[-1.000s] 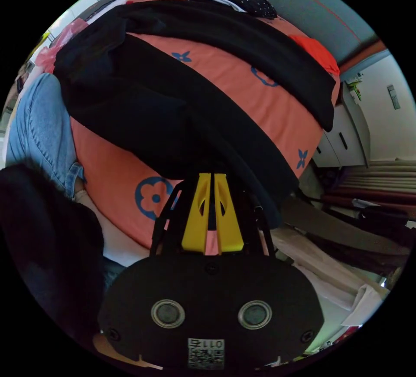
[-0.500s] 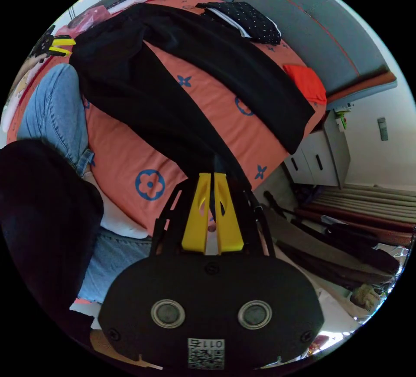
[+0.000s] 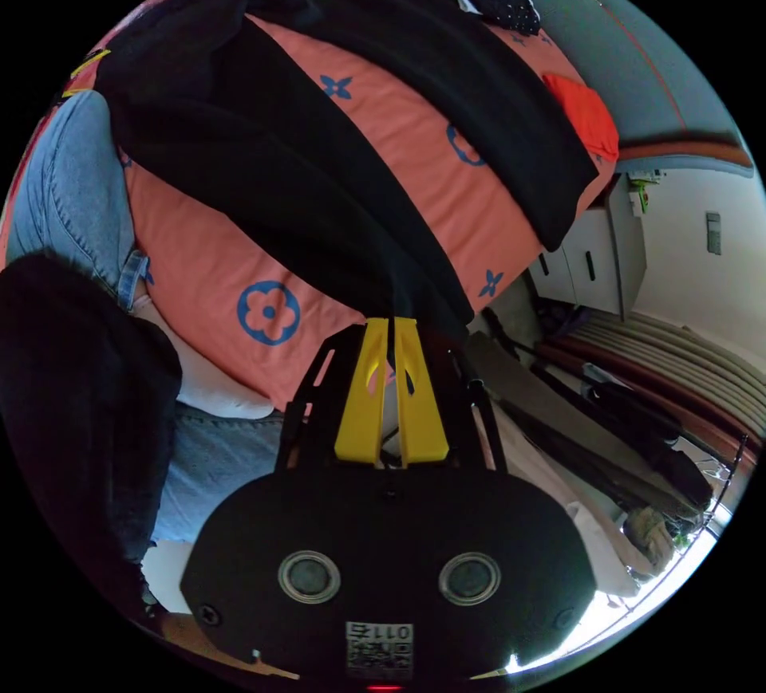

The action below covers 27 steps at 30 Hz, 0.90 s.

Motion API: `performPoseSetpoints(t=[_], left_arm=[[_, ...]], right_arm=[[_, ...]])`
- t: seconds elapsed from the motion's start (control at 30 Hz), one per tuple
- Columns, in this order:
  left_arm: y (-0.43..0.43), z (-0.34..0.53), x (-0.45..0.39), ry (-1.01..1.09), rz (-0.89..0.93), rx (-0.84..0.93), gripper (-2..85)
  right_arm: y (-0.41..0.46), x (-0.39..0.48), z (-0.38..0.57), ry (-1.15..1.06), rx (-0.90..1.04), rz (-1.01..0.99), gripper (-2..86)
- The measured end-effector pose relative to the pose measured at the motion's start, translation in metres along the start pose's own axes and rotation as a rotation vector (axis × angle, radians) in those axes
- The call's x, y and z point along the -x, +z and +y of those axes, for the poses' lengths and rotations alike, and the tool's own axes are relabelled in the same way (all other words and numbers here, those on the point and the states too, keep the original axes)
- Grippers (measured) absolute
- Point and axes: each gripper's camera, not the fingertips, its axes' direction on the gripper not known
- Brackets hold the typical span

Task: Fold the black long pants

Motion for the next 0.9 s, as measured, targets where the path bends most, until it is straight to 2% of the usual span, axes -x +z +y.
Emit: performPoseSetpoints(t=[0.1, 0.17, 0.2, 0.23, 0.33, 0.53, 0.63, 0.67, 0.77, 0.8, 0.9], left_arm=[[0.008, -0.006, 0.011, 0.107, 0.066, -0.028, 10.6], [0.011, -0.008, 0.021, 0.134, 0.009, -0.018, 3.4], [0.012, -0.010, 0.030, 0.126, -0.098, -0.018, 2.1], [0.016, -0.015, 0.043, 0.118, -0.025, -0.009, 1.2], [0.021, -0.024, 0.079, 0.048, 0.131, 0.040, 0.1], [-0.036, 0.009, 0.160, -0.164, -0.126, 0.003, -0.3], [-0.062, 0.037, 0.195, -0.275, -0.136, -0.013, -0.4], [-0.064, 0.042, 0.197, -0.274, -0.126, -0.016, -0.4], [-0.061, 0.051, 0.182, -0.087, -0.109, 0.032, -0.4], [-0.061, 0.055, 0.179, -0.067, -0.113, 0.041, -0.4], [-0.058, 0.063, 0.183, -0.106, 0.022, 0.009, -0.4]], right_arm=[[-0.001, -0.008, -0.008, -0.009, 0.024, 0.011, 2.0], [-0.004, -0.014, -0.011, -0.011, 0.030, 0.013, 1.9], [-0.006, -0.019, -0.013, -0.010, 0.029, 0.015, 1.9], [-0.010, -0.024, -0.015, -0.006, 0.022, 0.018, 1.9], [-0.023, -0.042, -0.017, 0.012, -0.010, 0.045, 2.1], [-0.090, -0.097, 0.004, 0.124, -0.233, 0.093, 2.0], [-0.118, -0.120, 0.024, 0.184, -0.337, 0.149, 1.9], [-0.121, -0.124, 0.027, 0.191, -0.347, 0.158, 1.9], [-0.112, -0.134, 0.036, 0.101, -0.252, 0.105, 1.7], [-0.106, -0.133, 0.040, 0.054, -0.237, 0.056, 1.7], [-0.094, -0.136, 0.048, 0.032, -0.201, -0.010, 1.6]])
